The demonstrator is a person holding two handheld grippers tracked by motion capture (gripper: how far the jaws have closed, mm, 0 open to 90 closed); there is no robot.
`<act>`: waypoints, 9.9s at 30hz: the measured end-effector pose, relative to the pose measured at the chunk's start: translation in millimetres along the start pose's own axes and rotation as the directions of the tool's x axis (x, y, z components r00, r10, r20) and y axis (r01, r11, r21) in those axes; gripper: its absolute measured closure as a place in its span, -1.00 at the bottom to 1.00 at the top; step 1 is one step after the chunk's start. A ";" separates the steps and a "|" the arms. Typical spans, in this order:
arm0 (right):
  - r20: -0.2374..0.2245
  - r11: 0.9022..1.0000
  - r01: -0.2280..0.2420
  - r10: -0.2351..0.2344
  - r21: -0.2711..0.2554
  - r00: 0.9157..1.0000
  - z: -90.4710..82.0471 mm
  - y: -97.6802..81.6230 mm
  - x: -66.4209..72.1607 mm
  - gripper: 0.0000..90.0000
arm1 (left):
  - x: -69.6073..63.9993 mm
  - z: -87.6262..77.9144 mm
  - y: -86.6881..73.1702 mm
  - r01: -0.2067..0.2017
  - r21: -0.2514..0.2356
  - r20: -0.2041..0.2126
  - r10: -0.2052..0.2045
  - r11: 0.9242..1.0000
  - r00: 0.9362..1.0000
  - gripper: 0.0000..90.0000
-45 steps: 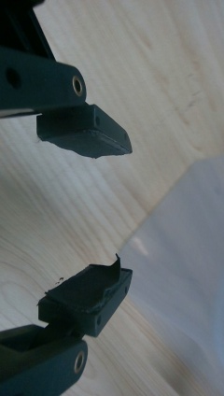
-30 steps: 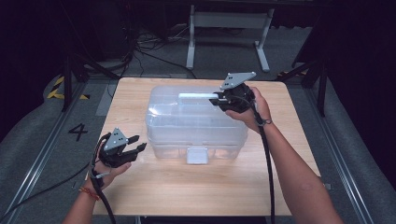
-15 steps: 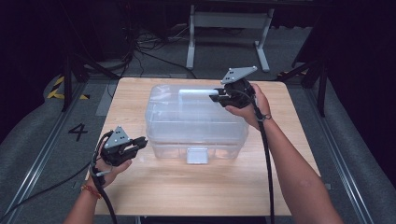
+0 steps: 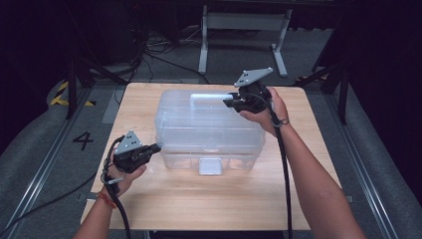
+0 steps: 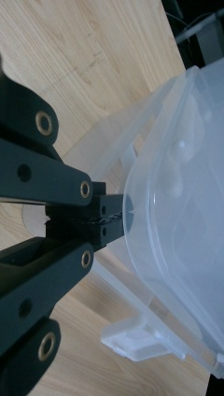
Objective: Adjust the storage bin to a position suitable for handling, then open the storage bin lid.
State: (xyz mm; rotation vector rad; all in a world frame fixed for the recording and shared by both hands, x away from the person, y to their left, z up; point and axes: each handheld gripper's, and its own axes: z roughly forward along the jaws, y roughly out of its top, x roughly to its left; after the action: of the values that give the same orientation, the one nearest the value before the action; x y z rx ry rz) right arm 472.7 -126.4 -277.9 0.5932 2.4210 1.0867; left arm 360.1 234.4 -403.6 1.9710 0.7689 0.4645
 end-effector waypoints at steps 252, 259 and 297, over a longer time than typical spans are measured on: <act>0.307 0.905 -0.195 0.322 -0.379 0.896 -24.0 -76.0 -52.8 0.63 | 17.3 -2.5 -90.2 0.089 0.299 -0.081 -0.068 0.950 0.994 -0.60; 0.312 0.905 -0.210 0.334 -0.371 0.889 -21.5 -71.6 -57.6 0.64 | 16.8 -2.5 -90.3 0.094 0.298 -0.083 -0.073 0.950 0.994 -0.60; 0.301 0.893 -0.249 0.372 -0.376 0.878 -9.8 -63.7 -78.3 0.68 | 16.7 -2.5 -90.3 0.094 0.297 -0.083 -0.073 0.950 0.994 -0.60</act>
State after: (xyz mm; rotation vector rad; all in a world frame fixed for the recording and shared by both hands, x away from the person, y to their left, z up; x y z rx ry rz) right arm 518.5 -212.5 -305.4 1.0005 1.8097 1.3354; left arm 341.3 280.3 -481.0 2.2013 1.0136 0.3855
